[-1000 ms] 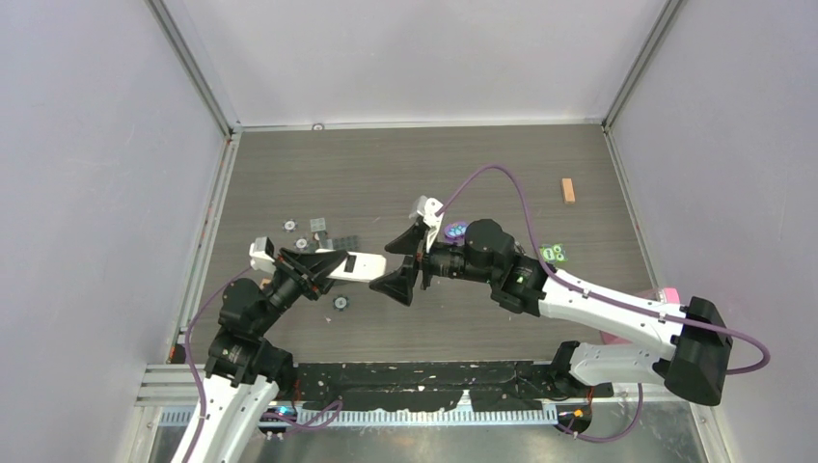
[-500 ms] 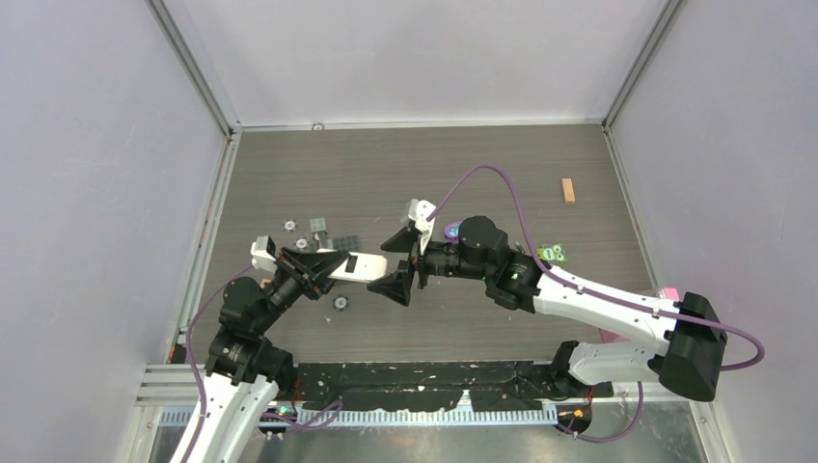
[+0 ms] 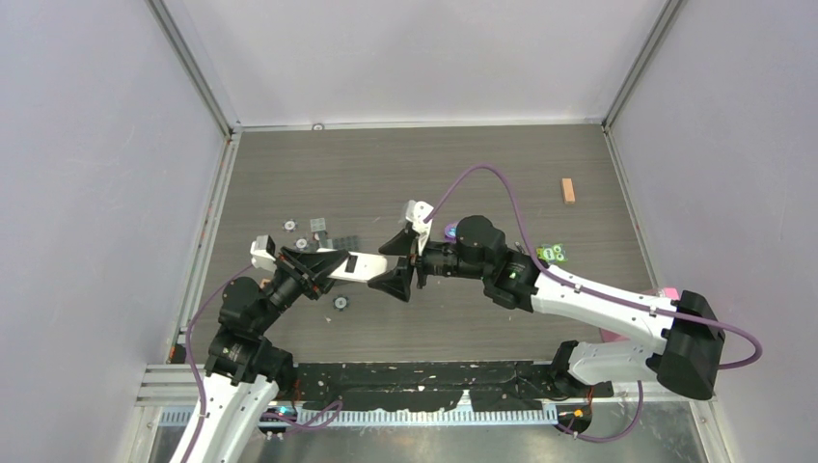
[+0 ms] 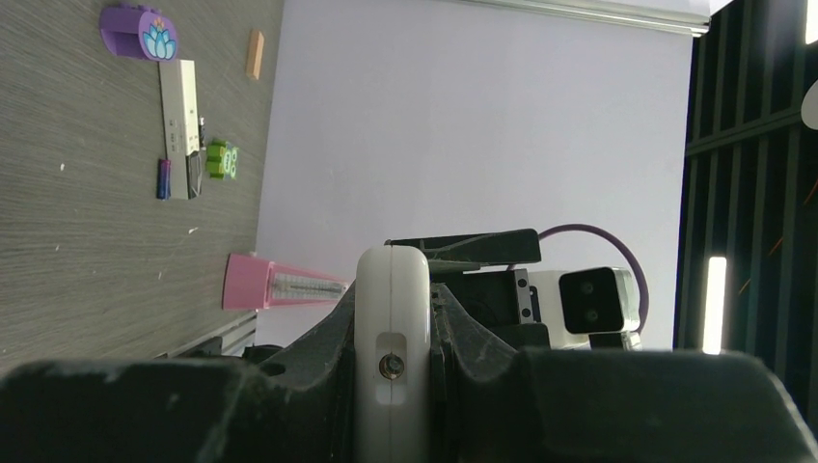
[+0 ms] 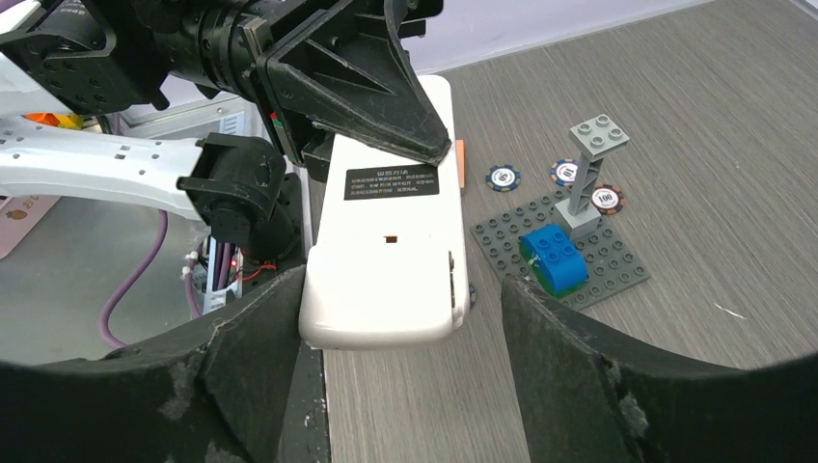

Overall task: Load the batteries into the remote control
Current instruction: Load the battery cover into the remote control.

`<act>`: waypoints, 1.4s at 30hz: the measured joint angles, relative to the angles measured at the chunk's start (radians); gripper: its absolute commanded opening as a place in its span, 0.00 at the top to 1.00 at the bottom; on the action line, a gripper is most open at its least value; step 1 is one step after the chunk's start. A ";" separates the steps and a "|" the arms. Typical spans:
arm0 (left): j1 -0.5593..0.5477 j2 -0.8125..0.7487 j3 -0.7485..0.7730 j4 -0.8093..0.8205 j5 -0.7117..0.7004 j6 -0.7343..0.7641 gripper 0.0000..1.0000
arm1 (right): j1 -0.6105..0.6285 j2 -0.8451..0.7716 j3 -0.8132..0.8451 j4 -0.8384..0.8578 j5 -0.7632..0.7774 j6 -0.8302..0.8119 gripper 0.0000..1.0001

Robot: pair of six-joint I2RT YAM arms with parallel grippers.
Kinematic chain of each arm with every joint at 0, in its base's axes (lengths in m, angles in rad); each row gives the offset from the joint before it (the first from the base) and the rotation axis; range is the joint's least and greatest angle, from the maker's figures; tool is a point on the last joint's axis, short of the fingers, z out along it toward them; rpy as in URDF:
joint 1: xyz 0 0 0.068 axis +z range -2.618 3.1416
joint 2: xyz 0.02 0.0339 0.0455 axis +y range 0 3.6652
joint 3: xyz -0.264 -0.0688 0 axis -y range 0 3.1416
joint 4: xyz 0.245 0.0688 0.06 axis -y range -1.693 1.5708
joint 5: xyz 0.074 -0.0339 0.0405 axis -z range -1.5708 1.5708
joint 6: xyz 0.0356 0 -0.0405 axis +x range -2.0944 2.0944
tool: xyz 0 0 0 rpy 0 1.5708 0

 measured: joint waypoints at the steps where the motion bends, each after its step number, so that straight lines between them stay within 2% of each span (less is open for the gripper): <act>1: 0.000 0.000 0.000 0.000 0.001 0.000 1.00 | 0.000 0.003 0.002 0.000 -0.002 0.001 0.26; 9: 0.000 0.000 0.018 -0.006 0.008 0.037 1.00 | 0.000 0.013 0.010 0.003 -0.031 0.014 0.42; 11: 0.000 0.000 0.021 -0.007 0.009 0.045 1.00 | 0.000 0.013 0.011 0.003 -0.035 0.018 0.43; 18: 0.000 0.000 0.026 -0.008 0.009 0.051 1.00 | 0.000 0.014 0.021 -0.007 -0.042 0.020 0.30; 28: 0.000 0.002 0.027 -0.008 0.014 0.051 1.00 | -0.001 0.022 0.087 -0.054 -0.037 0.034 0.27; 34: 0.000 0.005 0.027 -0.008 0.014 0.051 1.00 | -0.001 0.026 0.093 -0.092 -0.019 0.051 0.12; 42: 0.000 0.005 0.027 -0.008 0.014 0.052 1.00 | -0.014 0.027 0.114 -0.097 0.022 0.170 0.01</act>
